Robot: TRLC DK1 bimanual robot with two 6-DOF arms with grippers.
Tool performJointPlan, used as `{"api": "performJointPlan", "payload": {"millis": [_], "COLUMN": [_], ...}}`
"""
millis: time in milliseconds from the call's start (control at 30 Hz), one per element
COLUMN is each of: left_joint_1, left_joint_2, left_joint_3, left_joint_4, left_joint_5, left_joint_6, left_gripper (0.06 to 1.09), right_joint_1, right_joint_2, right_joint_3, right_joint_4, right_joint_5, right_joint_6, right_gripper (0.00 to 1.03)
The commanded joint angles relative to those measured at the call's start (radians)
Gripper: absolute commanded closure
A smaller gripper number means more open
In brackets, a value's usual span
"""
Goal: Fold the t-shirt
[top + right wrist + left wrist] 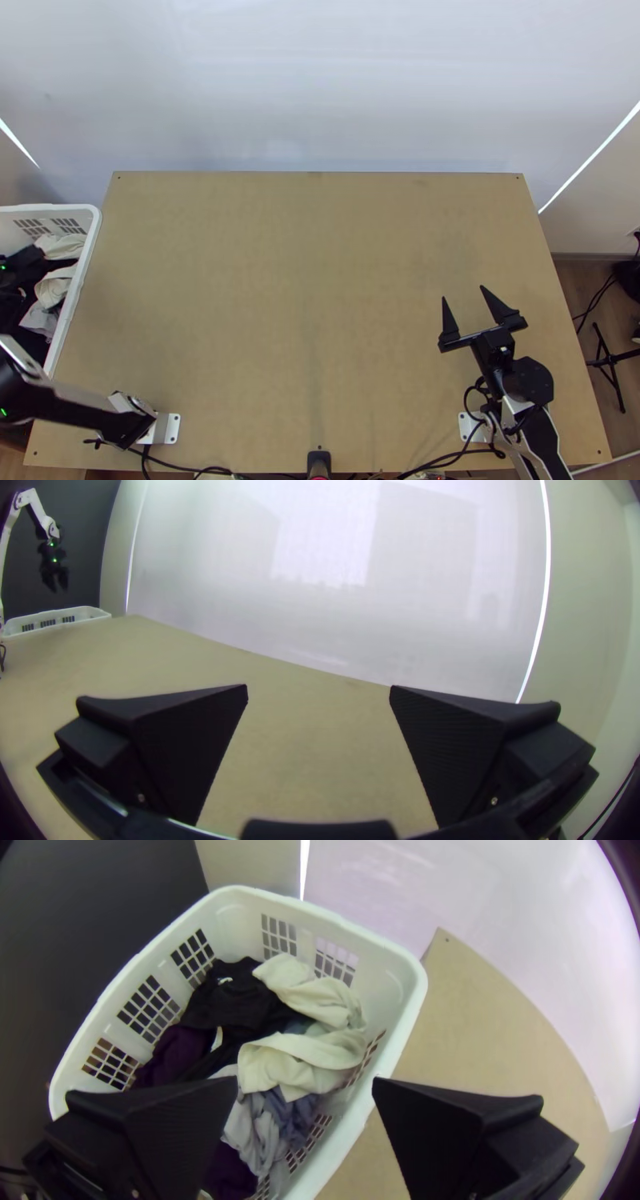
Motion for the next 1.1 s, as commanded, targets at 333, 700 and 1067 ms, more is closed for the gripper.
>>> {"api": "performJointPlan", "payload": {"millis": [333, 700, 1067], "left_joint_1": [0.064, 0.064, 0.047], "left_joint_2": [0.469, 0.563, 0.607], "left_joint_3": [0.183, 0.197, 0.187], "left_joint_4": [0.231, 0.197, 0.220], "left_joint_5": [0.027, 0.018, -0.019], "left_joint_6": [0.463, 0.526, 0.534], "left_gripper": [0.10, 0.11, 0.25], "right_joint_1": [0.000, 0.000, 0.000], "right_joint_2": [0.000, 0.000, 0.000], "right_joint_3": [0.000, 0.000, 0.000], "right_joint_4": [0.000, 0.000, 0.000], "right_joint_5": [0.000, 0.000, 0.002], "right_joint_6": [0.000, 0.000, 0.000], "right_gripper": [0.04, 0.04, 0.04]}}
